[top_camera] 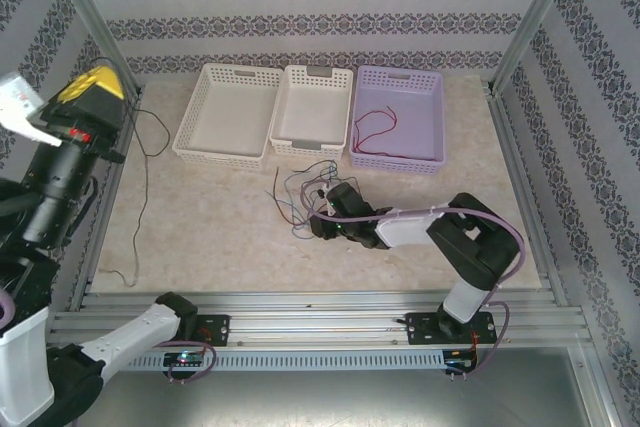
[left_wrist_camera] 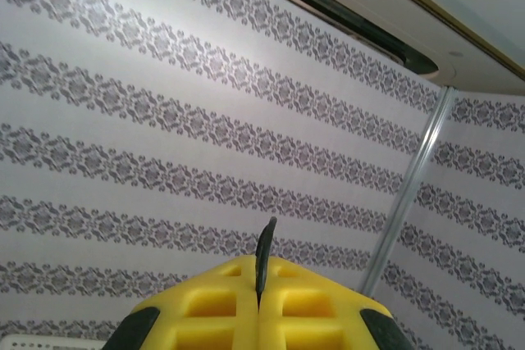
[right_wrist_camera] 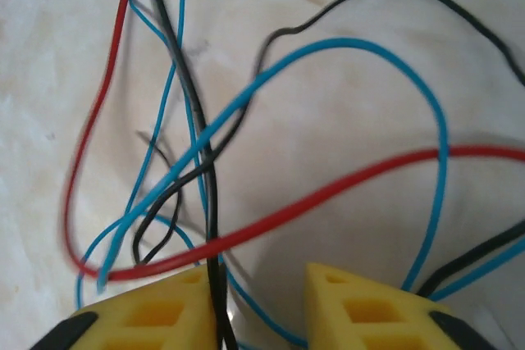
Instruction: Untangle the cables
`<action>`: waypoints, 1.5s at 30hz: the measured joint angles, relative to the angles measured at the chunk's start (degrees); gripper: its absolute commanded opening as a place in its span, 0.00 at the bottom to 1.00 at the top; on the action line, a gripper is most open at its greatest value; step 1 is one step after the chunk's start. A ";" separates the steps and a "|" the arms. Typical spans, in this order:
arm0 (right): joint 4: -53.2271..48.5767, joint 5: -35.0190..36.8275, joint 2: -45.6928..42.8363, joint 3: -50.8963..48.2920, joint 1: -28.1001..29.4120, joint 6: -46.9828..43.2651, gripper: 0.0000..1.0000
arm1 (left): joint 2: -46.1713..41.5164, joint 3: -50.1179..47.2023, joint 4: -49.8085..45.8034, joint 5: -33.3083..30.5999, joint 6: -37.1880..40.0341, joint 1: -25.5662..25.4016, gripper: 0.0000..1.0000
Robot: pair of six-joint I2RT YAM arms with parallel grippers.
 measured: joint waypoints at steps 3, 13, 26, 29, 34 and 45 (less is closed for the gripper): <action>-2.49 0.28 -7.13 -3.23 0.00 -0.20 0.48 | 2.84 -0.04 0.04 2.03 -0.70 0.00 0.00; -12.74 3.87 -39.21 -5.66 0.00 -3.96 0.63 | 14.49 0.98 1.86 8.63 -1.11 -0.02 0.00; -33.77 8.20 -62.64 -4.70 0.00 -8.46 0.66 | 34.95 10.27 14.45 17.07 -0.68 -0.02 0.00; -36.89 7.80 -64.70 -4.24 0.00 -8.87 0.66 | 42.69 16.87 16.20 18.36 -0.33 -0.02 0.00; -40.68 5.70 -67.19 -3.72 0.00 -8.94 0.67 | 55.91 28.17 16.90 19.76 0.46 0.02 0.00; -43.82 3.06 -70.10 -3.74 0.24 -8.90 0.68 | 67.56 37.00 17.86 20.17 0.42 0.46 0.00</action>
